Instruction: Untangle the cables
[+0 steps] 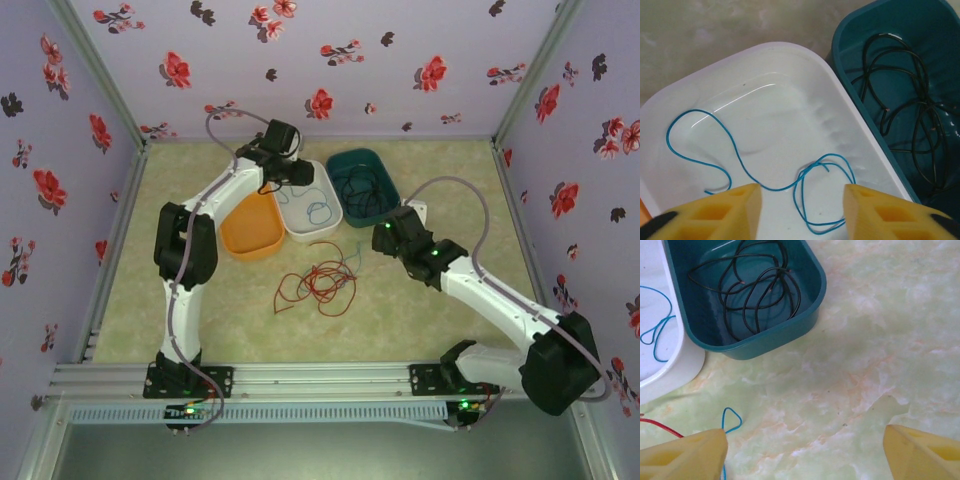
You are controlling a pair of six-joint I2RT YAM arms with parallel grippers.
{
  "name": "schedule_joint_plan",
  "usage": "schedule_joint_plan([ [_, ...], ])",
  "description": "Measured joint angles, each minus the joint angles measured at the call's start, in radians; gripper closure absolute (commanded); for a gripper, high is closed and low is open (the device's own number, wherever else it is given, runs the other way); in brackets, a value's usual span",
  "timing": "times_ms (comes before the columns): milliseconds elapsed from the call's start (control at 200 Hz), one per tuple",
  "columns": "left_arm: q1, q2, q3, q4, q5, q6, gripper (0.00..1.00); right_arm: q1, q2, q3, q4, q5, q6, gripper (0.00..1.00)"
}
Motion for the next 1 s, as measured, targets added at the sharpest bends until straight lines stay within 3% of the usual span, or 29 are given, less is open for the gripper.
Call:
schedule_joint_plan([
  [185, -0.026, -0.067, -0.053, 0.003, 0.003, 0.005, 0.30, -0.002, 0.049, 0.045, -0.029, -0.082, 0.042, 0.33],
  [290, -0.054, -0.190, -0.165, 0.030, 0.003, -0.005, 0.20, -0.002, 0.085, 0.057, -0.045, -0.141, 0.066, 0.35],
  [420, -0.095, -0.381, -0.343, 0.099, -0.005, -0.032, 0.01, -0.002, 0.143, 0.062, -0.064, -0.217, 0.086, 0.37],
  [600, -0.156, -0.583, -0.565, 0.195, -0.047, -0.063, 0.00, -0.002, 0.241, 0.081, -0.076, -0.315, 0.093, 0.40],
  [855, -0.231, -0.731, -0.862, 0.333, -0.132, -0.091, 0.00, -0.002, 0.343, 0.108, -0.063, -0.393, 0.093, 0.42],
  [1000, -0.243, -0.796, -1.027, 0.450, -0.153, -0.139, 0.00, -0.002, 0.411, 0.133, -0.061, -0.422, 0.092, 0.49],
])
